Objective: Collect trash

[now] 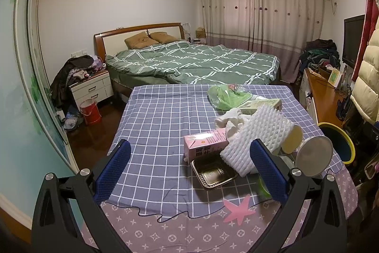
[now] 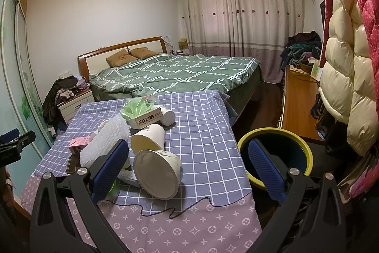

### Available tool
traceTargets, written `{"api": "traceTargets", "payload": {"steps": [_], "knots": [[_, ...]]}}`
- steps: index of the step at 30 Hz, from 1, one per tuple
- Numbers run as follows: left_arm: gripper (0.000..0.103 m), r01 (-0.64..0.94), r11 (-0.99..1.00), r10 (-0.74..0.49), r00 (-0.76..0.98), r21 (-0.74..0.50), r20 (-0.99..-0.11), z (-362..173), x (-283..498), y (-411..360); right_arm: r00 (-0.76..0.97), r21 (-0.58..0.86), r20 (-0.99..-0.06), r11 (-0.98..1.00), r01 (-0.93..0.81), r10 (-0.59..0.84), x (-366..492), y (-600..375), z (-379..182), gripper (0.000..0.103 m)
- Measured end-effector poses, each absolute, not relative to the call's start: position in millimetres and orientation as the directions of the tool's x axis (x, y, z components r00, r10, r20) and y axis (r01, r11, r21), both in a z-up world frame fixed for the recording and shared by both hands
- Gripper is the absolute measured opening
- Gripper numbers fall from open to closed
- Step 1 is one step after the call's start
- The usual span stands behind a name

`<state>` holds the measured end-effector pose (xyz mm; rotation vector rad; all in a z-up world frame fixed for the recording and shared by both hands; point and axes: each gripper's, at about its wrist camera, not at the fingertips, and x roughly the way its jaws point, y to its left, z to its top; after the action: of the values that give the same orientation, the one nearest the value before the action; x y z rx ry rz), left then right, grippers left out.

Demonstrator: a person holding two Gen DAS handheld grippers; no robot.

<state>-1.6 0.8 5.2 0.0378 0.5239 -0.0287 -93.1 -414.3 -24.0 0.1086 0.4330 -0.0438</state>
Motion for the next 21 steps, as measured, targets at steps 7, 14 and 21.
{"api": "traceTargets", "payload": {"steps": [7,14,21], "knots": [[0.099,0.039,0.999,-0.021,0.864,0.026,-0.503,4.7,-3.2,1.8,0.908,0.099,-0.419,0.993,0.064,-0.017,-93.3,-414.8,-24.4,0.097],[0.099,0.038,0.999,-0.021,0.863,0.024,-0.505,5.0,-2.6,1.9,0.908,0.101,-0.420,0.993,0.064,-0.016,-93.3,-415.4,-24.6,0.097],[0.099,0.042,0.999,-0.023,0.862,0.027,-0.506,3.7,-1.9,0.4,0.908,0.102,-0.419,0.993,0.067,-0.018,-92.4,-415.5,-25.4,0.097]]}}
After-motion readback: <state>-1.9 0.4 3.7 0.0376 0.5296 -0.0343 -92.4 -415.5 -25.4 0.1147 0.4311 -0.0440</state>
